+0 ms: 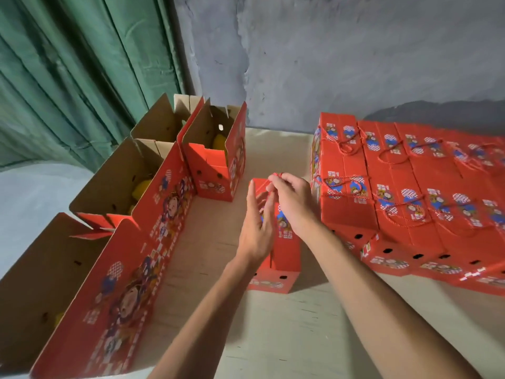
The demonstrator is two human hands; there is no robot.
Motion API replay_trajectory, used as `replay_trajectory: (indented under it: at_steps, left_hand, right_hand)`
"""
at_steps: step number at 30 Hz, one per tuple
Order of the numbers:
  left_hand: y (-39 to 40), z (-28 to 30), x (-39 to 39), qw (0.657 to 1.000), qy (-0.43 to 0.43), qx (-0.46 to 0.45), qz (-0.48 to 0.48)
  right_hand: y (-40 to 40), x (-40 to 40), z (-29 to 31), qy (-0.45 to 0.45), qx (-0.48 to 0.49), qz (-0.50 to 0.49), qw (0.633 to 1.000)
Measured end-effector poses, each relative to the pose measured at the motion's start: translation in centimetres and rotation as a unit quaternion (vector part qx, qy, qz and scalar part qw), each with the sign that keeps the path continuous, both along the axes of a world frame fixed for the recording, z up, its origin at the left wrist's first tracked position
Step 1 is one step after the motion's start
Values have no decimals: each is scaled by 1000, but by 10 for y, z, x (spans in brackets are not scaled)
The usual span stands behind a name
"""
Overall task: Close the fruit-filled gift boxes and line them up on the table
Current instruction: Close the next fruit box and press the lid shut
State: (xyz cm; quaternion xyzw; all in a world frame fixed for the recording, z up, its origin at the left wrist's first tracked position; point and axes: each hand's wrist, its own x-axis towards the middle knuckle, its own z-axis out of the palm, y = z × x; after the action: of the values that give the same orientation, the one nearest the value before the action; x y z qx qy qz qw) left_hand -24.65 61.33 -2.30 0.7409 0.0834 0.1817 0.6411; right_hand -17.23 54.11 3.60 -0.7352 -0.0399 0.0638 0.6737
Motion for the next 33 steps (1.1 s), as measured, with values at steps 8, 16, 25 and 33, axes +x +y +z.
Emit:
replay_trajectory:
  at_steps: [8,16,25,33]
  left_hand:
    - [8,-36,55,951,50,305,-7]
    - [-1,-47,172,944,38,327,-4]
    - [7,-55,323,940,22,340,-3]
    - [16,-62,416,947,-2,320,-15]
  right_hand:
    - [18,91,4,-17,-6,-18,1000]
    - [3,196,10,-64,-45,-5,997]
    - [0,321,17,-88,-72,-18,993]
    - [2,397,6,-79,-109,-69,989]
